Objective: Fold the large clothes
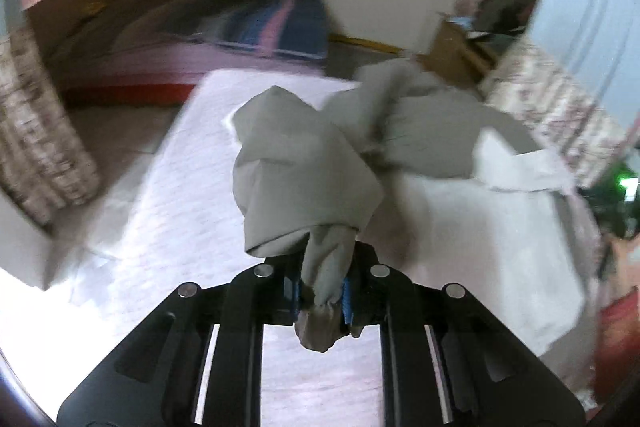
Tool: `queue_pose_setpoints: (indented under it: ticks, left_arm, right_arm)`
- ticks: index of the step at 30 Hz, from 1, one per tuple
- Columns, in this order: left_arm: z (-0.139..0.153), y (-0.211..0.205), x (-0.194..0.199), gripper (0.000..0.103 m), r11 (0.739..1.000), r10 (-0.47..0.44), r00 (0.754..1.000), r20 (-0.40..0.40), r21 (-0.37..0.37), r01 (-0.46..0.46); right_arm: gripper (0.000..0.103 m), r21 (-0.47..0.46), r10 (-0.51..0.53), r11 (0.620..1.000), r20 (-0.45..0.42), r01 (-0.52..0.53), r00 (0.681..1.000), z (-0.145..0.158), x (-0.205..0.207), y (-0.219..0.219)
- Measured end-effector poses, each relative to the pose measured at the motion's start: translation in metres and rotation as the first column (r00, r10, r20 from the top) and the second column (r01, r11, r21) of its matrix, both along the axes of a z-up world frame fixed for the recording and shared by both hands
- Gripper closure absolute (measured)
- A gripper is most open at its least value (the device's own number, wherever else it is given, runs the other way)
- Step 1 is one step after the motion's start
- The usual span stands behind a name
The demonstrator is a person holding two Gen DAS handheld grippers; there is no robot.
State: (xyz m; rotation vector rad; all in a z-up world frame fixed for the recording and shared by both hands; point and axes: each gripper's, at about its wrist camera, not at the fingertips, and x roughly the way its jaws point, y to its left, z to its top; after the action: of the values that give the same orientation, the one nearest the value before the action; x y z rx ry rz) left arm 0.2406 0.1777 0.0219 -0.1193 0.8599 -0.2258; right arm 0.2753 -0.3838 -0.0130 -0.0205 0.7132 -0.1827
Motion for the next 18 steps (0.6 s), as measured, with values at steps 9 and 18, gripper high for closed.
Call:
queue_pose_setpoints:
  ticks: [9, 18]
  left_arm:
    - [0.016, -0.193, 0.068, 0.09, 0.962, -0.262, 0.965, 0.003, -0.074, 0.262]
    - [-0.022, -0.335, 0.129, 0.087, 0.927, -0.362, 0.93, -0.058, 0.082, 0.366]
  right_arm:
    - [0.007, -0.035, 0.014, 0.999, 0.051, -0.012, 0.999, 0.022, 0.019, -0.023]
    - [0.008, -0.034, -0.026, 0.999, 0.045, 0.027, 0.999, 0.025, 0.034, -0.056]
